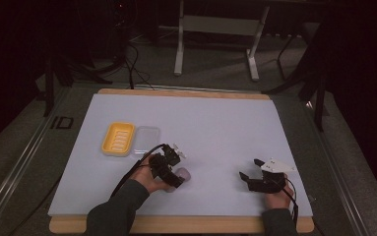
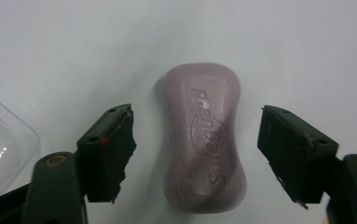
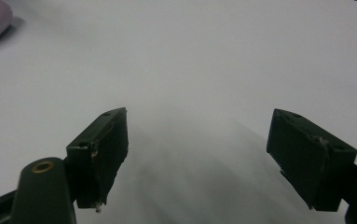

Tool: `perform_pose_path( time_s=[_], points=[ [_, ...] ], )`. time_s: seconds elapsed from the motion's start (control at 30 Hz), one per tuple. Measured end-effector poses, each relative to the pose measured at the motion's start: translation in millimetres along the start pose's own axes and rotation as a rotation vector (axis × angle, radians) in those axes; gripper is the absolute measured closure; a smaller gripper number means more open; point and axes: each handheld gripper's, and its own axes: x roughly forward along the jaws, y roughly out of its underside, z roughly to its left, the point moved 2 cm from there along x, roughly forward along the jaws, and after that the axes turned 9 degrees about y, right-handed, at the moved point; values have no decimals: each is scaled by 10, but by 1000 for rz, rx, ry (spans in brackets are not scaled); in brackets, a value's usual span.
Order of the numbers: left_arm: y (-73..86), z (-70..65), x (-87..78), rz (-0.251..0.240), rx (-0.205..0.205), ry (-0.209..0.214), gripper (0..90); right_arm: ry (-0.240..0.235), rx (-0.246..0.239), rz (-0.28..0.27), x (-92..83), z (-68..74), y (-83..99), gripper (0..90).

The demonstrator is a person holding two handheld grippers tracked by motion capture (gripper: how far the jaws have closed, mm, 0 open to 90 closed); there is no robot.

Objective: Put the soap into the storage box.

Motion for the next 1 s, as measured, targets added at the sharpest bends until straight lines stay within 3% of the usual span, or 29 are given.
perform_pose_path(
  time_s=[0.07,0.3,1.0],
  points=[
    [-17,-4,77,45,1,-8,247,-1,-1,2,1,0,0,202],
    [-42,0,174,94,6,-11,211,0,-4,3,3,0,0,202],
    [-62,50,306,152,-23,-2,251,-1,-3,3,3,0,0,202]
  ],
)
